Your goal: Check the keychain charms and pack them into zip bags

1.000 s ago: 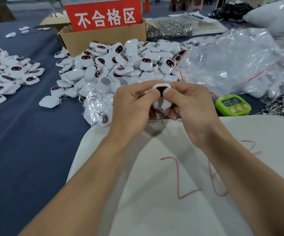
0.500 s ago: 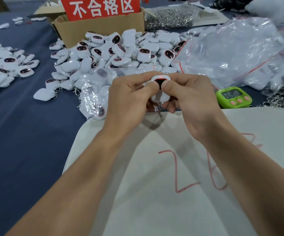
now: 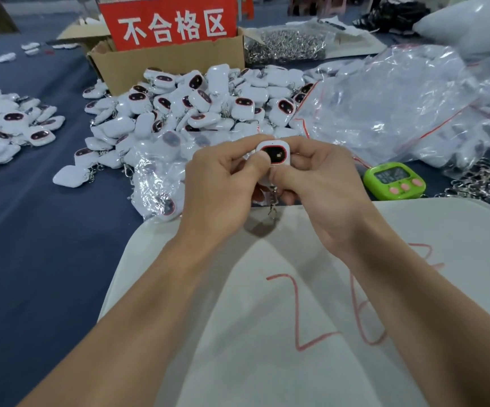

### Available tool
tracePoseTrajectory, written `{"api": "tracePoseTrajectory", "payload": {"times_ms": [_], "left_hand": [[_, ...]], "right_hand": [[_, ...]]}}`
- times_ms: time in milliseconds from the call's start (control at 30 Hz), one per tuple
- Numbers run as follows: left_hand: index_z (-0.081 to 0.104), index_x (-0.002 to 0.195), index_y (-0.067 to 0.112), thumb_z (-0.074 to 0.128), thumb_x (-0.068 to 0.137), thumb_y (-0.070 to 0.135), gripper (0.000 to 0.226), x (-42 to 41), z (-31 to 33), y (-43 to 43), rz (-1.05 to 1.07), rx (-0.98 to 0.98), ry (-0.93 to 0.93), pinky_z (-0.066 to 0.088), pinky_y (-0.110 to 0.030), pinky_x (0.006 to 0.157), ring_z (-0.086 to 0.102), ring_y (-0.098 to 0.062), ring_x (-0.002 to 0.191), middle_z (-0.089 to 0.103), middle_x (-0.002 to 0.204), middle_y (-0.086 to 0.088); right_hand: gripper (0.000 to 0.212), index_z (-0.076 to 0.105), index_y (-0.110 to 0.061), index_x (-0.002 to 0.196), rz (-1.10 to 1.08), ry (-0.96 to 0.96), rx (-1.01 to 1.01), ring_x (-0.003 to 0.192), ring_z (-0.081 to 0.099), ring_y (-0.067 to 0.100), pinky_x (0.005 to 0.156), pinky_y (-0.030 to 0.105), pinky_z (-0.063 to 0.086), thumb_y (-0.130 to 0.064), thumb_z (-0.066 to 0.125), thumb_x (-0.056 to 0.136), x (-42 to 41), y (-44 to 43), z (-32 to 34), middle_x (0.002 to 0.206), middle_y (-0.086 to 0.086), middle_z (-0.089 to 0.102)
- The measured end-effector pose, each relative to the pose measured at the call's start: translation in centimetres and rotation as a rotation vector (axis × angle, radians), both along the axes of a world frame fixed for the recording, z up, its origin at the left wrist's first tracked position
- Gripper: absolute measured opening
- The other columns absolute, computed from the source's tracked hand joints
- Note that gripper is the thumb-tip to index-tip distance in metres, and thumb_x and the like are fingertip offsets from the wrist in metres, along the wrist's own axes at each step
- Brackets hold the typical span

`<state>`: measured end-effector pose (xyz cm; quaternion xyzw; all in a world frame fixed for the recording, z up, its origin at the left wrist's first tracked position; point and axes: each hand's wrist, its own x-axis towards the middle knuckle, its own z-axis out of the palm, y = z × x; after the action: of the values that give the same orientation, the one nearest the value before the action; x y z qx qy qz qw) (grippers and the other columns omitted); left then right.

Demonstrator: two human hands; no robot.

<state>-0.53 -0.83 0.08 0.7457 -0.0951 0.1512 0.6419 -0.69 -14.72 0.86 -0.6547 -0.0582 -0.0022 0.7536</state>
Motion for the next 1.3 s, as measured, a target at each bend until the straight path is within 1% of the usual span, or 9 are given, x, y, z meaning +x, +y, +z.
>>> {"api": "tracePoseTrajectory", "payload": {"times_ms": [167, 333, 533, 633, 733, 900, 1067, 1200, 1300], "left_hand": [[0.081, 0.097, 0.035, 0.065, 0.095, 0.012, 0.028, -0.2, 0.1, -0.3, -0.041, -0.039, 0.008, 0.055, -0.023, 0.052, 0.069, -0.017, 0.055, 0.077, 0.075, -0.009], [0.08, 0.103, 0.027, 0.063, 0.098, 0.005, 0.028, -0.6, 0.4, -0.2, -0.075, -0.076, 0.022, 0.056, -0.021, 0.051, 0.071, -0.014, 0.053, 0.076, 0.071, 0.001], [0.075, 0.107, 0.05, 0.065, 0.094, 0.038, 0.02, -0.3, -0.1, -0.2, 0.096, 0.171, -0.046, 0.061, -0.046, 0.066, 0.071, -0.025, 0.066, 0.076, 0.074, 0.001], [0.077, 0.107, 0.045, 0.07, 0.087, 0.044, 0.021, -0.2, -0.1, 0.0, 0.213, 0.221, -0.076, 0.061, -0.042, 0.076, 0.073, -0.005, 0.078, 0.077, 0.083, 0.019], [0.076, 0.103, 0.046, 0.077, 0.082, 0.037, 0.023, -0.2, -0.1, 0.2, 0.259, 0.26, -0.077, 0.06, -0.036, 0.078, 0.072, 0.0, 0.081, 0.074, 0.089, 0.028], [0.064, 0.121, 0.053, 0.076, 0.079, 0.028, 0.05, -0.7, 0.0, -0.3, 0.244, 0.315, -0.201, 0.05, -0.01, 0.075, 0.064, 0.01, 0.083, 0.067, 0.105, 0.04], [0.068, 0.112, 0.052, 0.077, 0.08, 0.031, 0.039, -0.3, -0.5, -0.1, 0.247, 0.263, -0.174, 0.057, -0.024, 0.078, 0.07, 0.001, 0.075, 0.073, 0.093, 0.032], [0.077, 0.096, 0.046, 0.079, 0.078, 0.026, 0.028, 0.4, -0.7, 0.3, 0.197, 0.133, -0.092, 0.06, -0.029, 0.08, 0.073, -0.002, 0.079, 0.076, 0.085, 0.024], [0.081, 0.092, 0.037, 0.082, 0.08, 0.007, 0.032, 0.6, -0.8, 0.6, 0.141, 0.051, -0.067, 0.058, -0.024, 0.079, 0.074, -0.003, 0.078, 0.079, 0.085, 0.015]], "right_hand": [[0.029, 0.074, -0.011, 0.089, -0.021, -0.035, -0.002, 0.053, 0.051, 0.013, 0.047, 0.016, 0.041, 0.015, 0.063, 0.085, 0.2, -0.1, -0.3, 0.067, 0.005, 0.07], [0.026, 0.073, -0.006, 0.095, 0.002, -0.054, 0.001, 0.047, 0.057, 0.003, 0.048, 0.011, 0.043, 0.016, 0.06, 0.088, 0.0, -0.2, -0.3, 0.059, -0.005, 0.069], [0.018, 0.074, -0.01, 0.095, -0.061, -0.07, -0.062, 0.049, 0.06, 0.002, 0.052, 0.009, 0.044, 0.006, 0.068, 0.089, 0.1, -0.3, -0.1, 0.066, -0.005, 0.074], [0.019, 0.075, -0.019, 0.081, -0.154, -0.013, -0.059, 0.048, 0.057, 0.005, 0.052, 0.014, 0.046, -0.001, 0.079, 0.077, 0.3, -0.9, 0.1, 0.067, -0.002, 0.074], [0.024, 0.076, -0.019, 0.08, -0.22, -0.033, -0.065, 0.056, 0.064, 0.009, 0.056, 0.017, 0.05, 0.005, 0.08, 0.078, 0.7, -1.2, 0.4, 0.073, 0.0, 0.078], [0.041, 0.078, -0.034, 0.076, -0.323, -0.234, -0.261, 0.063, 0.066, 0.017, 0.065, 0.031, 0.055, 0.006, 0.075, 0.08, 0.2, -0.6, 0.1, 0.071, 0.002, 0.075], [0.047, 0.076, -0.04, 0.073, -0.324, -0.285, -0.278, 0.055, 0.055, 0.002, 0.057, 0.015, 0.048, 0.007, 0.077, 0.078, 0.1, -0.6, 0.3, 0.066, -0.009, 0.072], [0.034, 0.079, -0.039, 0.077, -0.36, -0.227, -0.325, 0.057, 0.046, 0.011, 0.056, 0.034, 0.043, -0.006, 0.084, 0.076, 0.5, -1.0, 0.4, 0.075, 0.013, 0.072], [0.028, 0.082, -0.032, 0.081, -0.334, -0.22, -0.297, 0.055, 0.043, 0.009, 0.053, 0.029, 0.04, -0.004, 0.086, 0.075, 0.5, -1.3, 0.6, 0.072, 0.014, 0.07]]}}
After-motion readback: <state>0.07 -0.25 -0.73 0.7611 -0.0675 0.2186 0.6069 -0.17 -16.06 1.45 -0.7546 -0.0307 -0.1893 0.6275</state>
